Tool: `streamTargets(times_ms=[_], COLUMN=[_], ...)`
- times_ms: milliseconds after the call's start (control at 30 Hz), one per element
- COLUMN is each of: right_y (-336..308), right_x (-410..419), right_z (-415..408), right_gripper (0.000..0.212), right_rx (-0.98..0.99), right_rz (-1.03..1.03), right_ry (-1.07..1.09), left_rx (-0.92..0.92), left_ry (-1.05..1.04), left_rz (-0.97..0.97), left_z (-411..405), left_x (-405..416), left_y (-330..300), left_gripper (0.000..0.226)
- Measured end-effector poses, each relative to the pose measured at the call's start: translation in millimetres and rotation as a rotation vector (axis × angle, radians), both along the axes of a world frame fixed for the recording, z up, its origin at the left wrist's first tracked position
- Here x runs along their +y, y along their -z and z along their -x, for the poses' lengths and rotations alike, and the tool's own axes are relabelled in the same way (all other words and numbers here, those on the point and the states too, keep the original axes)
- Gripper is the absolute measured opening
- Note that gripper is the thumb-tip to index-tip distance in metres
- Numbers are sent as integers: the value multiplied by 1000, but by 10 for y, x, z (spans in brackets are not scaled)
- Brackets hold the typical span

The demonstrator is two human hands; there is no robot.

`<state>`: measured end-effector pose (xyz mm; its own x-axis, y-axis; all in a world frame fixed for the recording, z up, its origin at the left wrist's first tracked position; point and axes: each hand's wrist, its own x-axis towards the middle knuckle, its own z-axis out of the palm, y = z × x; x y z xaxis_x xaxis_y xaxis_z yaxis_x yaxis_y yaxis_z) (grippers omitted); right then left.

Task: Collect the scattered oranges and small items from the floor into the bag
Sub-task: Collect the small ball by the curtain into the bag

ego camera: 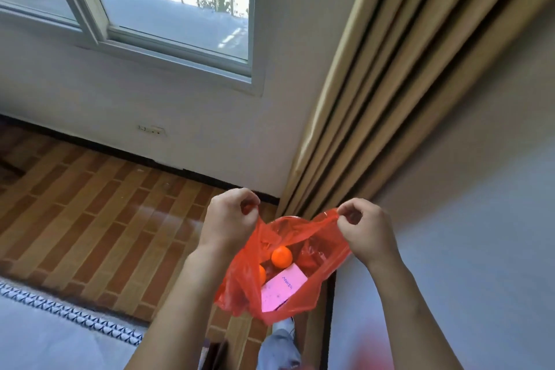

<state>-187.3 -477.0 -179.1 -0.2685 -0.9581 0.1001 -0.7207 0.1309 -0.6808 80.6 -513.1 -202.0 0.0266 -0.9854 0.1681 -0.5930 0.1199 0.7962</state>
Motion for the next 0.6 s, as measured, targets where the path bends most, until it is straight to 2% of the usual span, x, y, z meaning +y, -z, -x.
streamTargets(times_ms=[300,600], right_y=[1071,2147], right_x=[-888,-1172], right_z=[461,601], right_gripper=[24,25], right_rx=[-44,-4], right_rz=[-203,-336], right_ry=[-83,-67], left_rx=[-99,-97], left_ry=[-55,-55], left_rz=[-238,-405], left_z=[403,511], left_x=[-647,-923], left_y=[892,2101], left_gripper=[23,22])
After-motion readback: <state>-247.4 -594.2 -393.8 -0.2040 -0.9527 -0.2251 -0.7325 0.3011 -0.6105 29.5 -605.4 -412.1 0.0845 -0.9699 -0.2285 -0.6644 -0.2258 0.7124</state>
